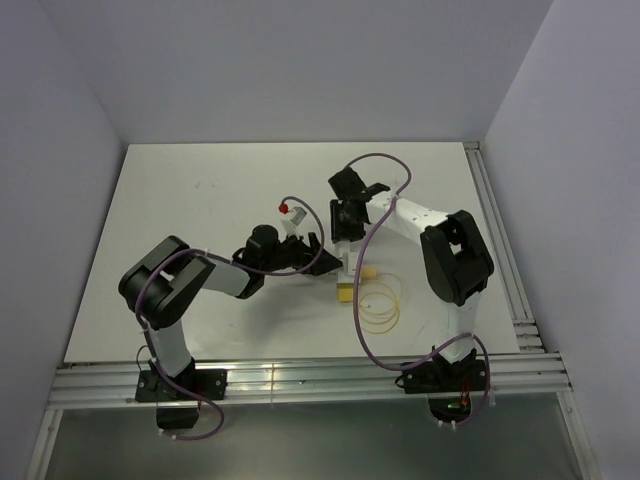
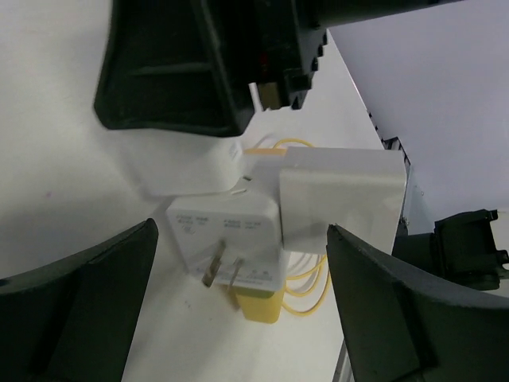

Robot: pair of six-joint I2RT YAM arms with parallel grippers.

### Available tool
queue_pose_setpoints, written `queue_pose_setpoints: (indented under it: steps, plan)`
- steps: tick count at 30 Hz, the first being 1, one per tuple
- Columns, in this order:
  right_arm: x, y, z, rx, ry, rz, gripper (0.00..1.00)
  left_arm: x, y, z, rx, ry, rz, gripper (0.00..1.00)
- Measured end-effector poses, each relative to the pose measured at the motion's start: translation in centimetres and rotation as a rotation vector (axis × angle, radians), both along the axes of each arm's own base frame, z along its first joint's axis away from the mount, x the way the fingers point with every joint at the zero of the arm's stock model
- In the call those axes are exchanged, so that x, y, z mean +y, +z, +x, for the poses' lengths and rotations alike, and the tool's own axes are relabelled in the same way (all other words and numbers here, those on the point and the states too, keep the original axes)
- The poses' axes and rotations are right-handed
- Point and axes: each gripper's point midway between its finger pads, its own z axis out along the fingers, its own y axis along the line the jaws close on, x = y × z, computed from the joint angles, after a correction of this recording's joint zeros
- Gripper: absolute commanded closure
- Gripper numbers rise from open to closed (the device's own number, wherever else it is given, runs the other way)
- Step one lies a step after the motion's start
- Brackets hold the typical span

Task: Insert the plug
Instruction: Insert the plug into the socket.

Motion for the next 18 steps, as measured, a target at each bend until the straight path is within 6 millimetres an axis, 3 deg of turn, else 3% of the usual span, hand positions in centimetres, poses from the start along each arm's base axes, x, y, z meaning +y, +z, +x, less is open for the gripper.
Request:
queue_pose_setpoints:
  steps: [3, 10, 18]
  plan:
    - [0.1, 0.0, -0.1, 0.005, 0.004, 0.007, 1.00, -0.9, -0.1, 0.1, -0.014, -0.015, -0.012, 0.08]
    - [-0.3, 0.0, 0.0, 0.007, 0.011, 0.005, 1.00, -1.4, -2.8, -0.3, 0.043, -0.047, -0.018, 0.15]
    - [-0.4, 0.0, 0.1, 0.009, 0.013, 0.008, 1.00, -1.9, -1.9, -0.7, 0.032, -0.081, -0.075, 0.21]
